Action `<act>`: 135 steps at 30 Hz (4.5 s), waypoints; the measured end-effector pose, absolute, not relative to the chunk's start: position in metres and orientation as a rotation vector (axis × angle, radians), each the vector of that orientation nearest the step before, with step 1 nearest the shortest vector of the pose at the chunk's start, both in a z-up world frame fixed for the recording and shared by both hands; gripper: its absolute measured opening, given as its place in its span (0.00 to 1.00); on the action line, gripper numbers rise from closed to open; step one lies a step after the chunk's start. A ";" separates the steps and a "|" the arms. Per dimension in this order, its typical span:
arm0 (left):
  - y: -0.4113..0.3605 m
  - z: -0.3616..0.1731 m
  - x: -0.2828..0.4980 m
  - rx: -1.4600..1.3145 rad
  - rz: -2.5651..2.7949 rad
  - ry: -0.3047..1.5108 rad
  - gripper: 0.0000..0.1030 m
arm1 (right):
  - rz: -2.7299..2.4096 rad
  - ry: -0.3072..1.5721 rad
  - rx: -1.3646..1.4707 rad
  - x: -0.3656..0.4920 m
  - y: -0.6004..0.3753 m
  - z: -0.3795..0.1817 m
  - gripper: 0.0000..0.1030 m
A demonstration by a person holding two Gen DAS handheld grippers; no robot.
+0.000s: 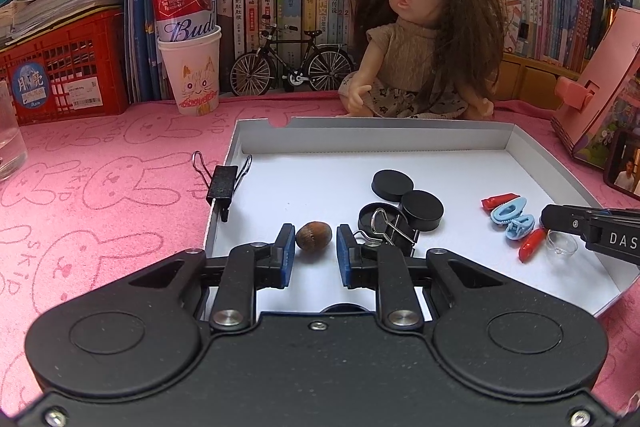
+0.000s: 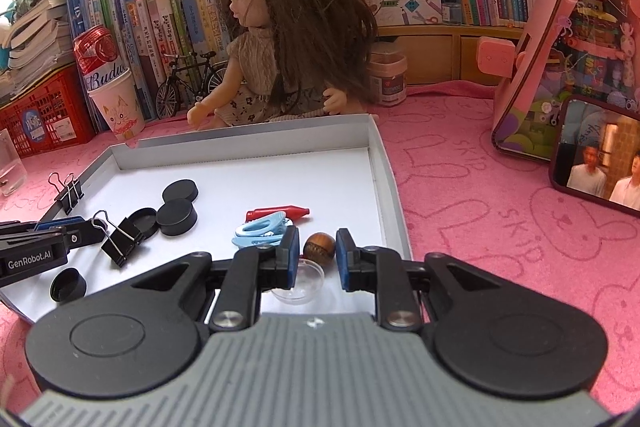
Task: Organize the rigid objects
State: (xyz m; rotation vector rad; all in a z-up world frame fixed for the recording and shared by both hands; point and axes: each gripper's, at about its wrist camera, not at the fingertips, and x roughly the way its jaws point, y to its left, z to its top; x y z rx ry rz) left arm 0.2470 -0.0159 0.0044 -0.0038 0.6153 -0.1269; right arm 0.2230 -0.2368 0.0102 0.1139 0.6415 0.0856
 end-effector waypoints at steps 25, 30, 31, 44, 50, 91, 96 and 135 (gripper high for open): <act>-0.007 0.038 0.190 -0.048 -0.168 0.548 0.63 | 0.114 0.585 0.009 0.171 -0.216 0.040 0.69; -0.007 0.043 0.174 -0.041 -0.177 0.533 0.66 | 0.121 0.584 0.018 0.161 -0.215 0.044 0.71; -0.007 0.044 0.172 -0.042 -0.179 0.533 0.66 | 0.120 0.585 0.021 0.159 -0.215 0.044 0.72; -0.002 0.035 0.133 -0.060 -0.206 0.553 0.69 | 0.102 0.574 0.024 0.128 -0.218 0.042 0.78; 0.001 0.027 0.117 -0.047 -0.194 0.563 0.69 | 0.092 0.603 0.032 0.118 -0.219 0.034 0.79; -0.010 -0.006 0.119 0.027 -0.074 0.665 0.91 | 0.055 0.728 -0.032 0.121 -0.209 0.004 1.00; -0.009 -0.007 0.120 0.023 -0.060 0.674 0.98 | 0.056 0.728 -0.031 0.121 -0.210 0.004 1.00; -0.008 -0.008 0.117 0.017 -0.045 0.670 1.00 | 0.055 0.729 -0.032 0.121 -0.209 0.004 1.00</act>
